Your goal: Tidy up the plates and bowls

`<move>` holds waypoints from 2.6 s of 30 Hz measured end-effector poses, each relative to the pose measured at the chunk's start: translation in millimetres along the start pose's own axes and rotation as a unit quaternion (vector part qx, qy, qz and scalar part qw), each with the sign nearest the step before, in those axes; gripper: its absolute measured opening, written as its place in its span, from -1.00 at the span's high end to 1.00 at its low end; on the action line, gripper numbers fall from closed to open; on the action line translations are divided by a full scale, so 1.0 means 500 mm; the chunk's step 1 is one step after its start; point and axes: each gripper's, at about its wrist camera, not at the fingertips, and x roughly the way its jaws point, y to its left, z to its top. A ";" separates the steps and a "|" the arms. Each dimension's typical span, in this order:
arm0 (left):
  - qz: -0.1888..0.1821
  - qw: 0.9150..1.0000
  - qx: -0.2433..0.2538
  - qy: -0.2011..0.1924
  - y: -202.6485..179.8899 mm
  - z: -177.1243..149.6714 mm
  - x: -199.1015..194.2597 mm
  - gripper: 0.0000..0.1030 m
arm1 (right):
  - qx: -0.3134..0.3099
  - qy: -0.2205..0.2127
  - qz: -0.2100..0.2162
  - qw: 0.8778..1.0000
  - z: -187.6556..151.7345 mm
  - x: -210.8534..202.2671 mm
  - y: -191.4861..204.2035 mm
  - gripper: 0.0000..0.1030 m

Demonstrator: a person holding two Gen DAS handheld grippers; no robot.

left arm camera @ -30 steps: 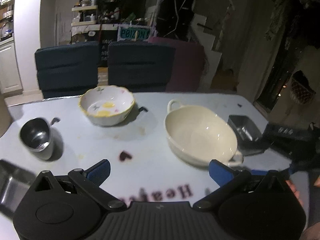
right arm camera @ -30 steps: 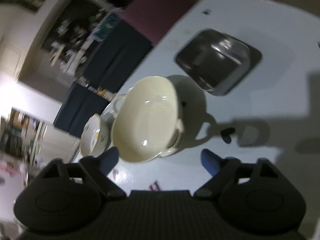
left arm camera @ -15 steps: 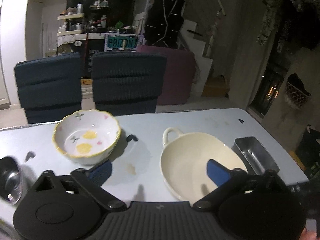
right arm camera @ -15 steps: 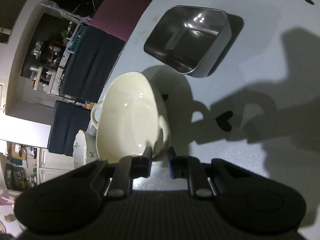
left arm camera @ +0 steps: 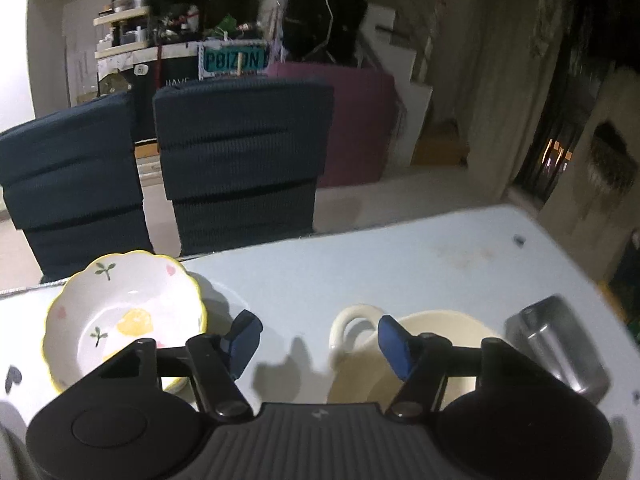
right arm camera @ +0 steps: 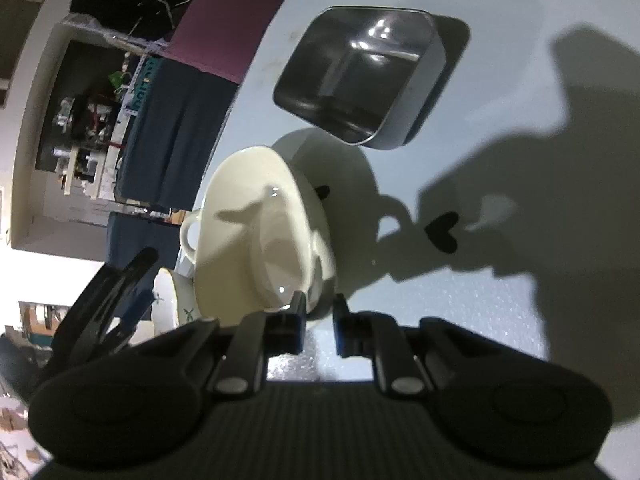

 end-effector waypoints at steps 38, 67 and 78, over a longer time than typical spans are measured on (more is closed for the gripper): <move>-0.089 0.991 -0.096 0.039 0.162 -0.078 -0.092 0.04 | -0.152 -0.043 0.004 0.987 0.107 0.030 0.039 0.57; -0.134 0.979 -0.107 0.113 0.146 -0.078 -0.017 0.60 | -0.248 0.006 -0.024 0.969 0.093 0.061 0.070 0.54; -0.097 0.987 -0.088 0.088 0.124 -0.096 -0.047 0.58 | -0.281 -0.003 -0.035 0.959 0.078 0.056 0.087 0.54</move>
